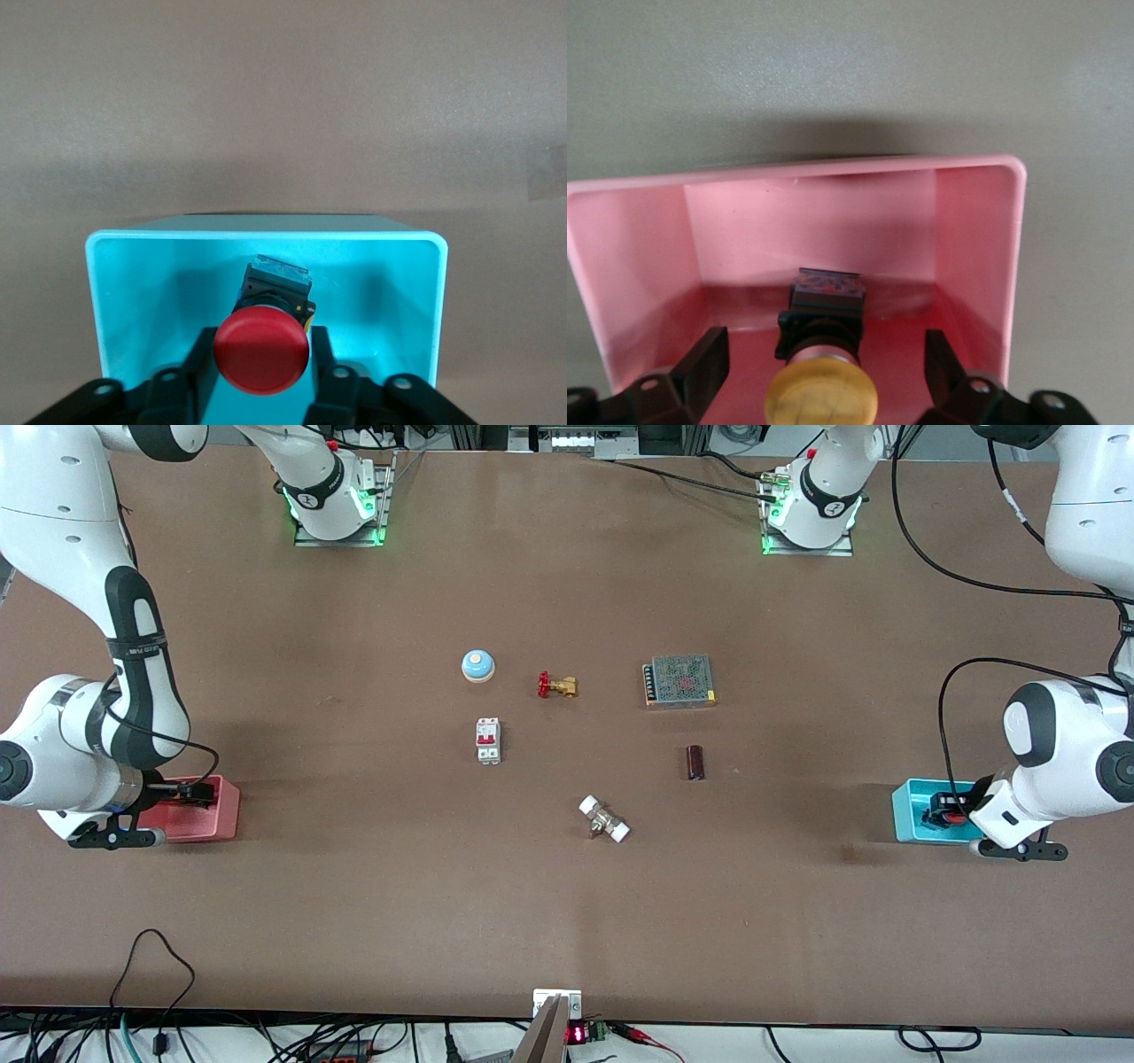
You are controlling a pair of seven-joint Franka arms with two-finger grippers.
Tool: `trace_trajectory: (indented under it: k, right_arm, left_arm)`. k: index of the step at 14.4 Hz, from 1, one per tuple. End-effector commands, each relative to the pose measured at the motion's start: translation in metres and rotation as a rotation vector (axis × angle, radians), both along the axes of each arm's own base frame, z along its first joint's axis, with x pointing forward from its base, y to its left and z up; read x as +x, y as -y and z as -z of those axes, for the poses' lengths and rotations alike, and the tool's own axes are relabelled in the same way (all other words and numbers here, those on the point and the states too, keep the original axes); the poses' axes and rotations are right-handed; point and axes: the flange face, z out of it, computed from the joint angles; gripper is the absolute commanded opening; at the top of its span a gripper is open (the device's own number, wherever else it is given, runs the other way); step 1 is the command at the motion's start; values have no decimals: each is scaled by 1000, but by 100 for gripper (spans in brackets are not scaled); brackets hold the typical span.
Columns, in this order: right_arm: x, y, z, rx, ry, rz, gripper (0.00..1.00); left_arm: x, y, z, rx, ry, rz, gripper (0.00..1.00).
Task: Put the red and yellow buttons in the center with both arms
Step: 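Close the right gripper on the yellow button while the left gripper grasps the red button, then lift the yellow button with the right gripper while the left gripper lifts the red button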
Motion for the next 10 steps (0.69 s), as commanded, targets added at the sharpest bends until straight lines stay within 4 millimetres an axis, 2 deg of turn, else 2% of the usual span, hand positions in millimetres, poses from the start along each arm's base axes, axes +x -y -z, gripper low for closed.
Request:
trace_trajectory:
  k: [1,3,4,5,7,10]
  right_arm:
    - [5,3,0,20,13,2,87]
    - [3,6,0,21,8,4,73]
    - [3,6,0,21,8,3,63]
    - [3,6,0,21,6,1,58]
    - [3,7,0,19,5,-5,43]
    - [2,11,-1,20,3,-44,27]
  left_arm:
    - [7,0,-5,23,14,-1,37]
    - [7,1,-7,22,17,-2,31]
    - [8,2,-10,23,22,-1,30]
    - [9,3,-14,24,25,1,30]
    - [11,6,-35,30,47,4,28]
    - [7,16,-75,44,32,14,26]
